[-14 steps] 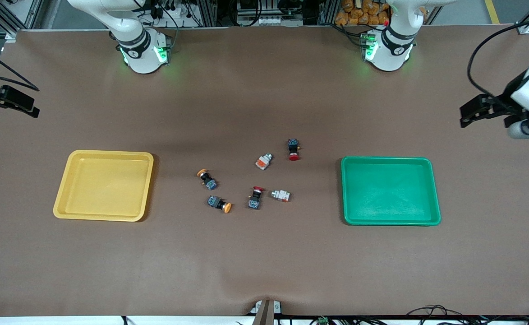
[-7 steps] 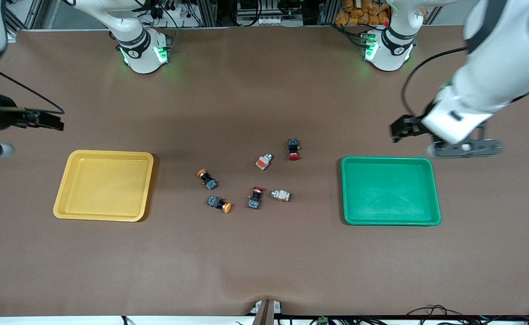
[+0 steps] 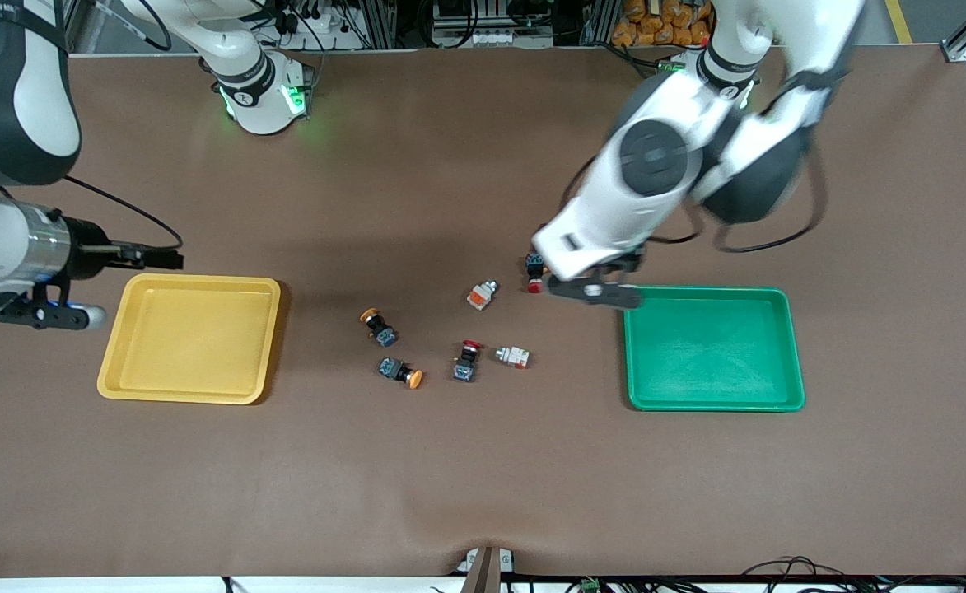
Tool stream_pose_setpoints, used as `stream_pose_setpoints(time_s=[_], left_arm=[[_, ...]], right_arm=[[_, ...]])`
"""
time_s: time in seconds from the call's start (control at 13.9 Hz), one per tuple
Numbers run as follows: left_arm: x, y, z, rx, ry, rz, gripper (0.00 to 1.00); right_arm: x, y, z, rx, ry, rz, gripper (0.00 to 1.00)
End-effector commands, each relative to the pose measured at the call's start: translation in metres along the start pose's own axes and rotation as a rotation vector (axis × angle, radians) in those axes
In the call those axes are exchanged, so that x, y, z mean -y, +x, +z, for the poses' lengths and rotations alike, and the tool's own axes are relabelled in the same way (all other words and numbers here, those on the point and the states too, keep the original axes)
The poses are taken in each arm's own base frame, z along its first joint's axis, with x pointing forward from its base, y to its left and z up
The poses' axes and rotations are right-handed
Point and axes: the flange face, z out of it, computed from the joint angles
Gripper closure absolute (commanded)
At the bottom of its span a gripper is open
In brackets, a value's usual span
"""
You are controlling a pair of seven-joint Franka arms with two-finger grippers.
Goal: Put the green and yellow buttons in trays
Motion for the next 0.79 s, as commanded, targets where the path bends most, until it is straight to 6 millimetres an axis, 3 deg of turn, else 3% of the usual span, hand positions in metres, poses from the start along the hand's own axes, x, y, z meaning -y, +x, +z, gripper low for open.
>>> stream_pose_setpoints(time_s=[0.0,0.14,0.36,0.5,0.72], left_arm=[[-0.028,0.009,0.045,0.000,0.074,0.083,0.00],[-0.059,0.000,0.088,0.018,0.159,0.222,0.00],[-0.103,-0.012,0.151,0.043,0.144,0.309,0.00],[-0.123,-0.014,0.186,0.023,0.115,0.330,0.00],[-0.141,-0.017,0.207,-0.039,0.136,0.352,0.00]], right_arm=[[0.001,0.008,0.020,0.020,0.026,0.048,0.00],[0.002,0.008,0.026,0.031,0.025,0.055,0.00],[0.035,0.007,0.034,-0.006,0.014,0.098,0.00],[0.049,0.017,0.060,-0.042,0.016,0.105,0.00],[0.073,0.018,0.099,-0.071,0.010,0.075,0.00]])
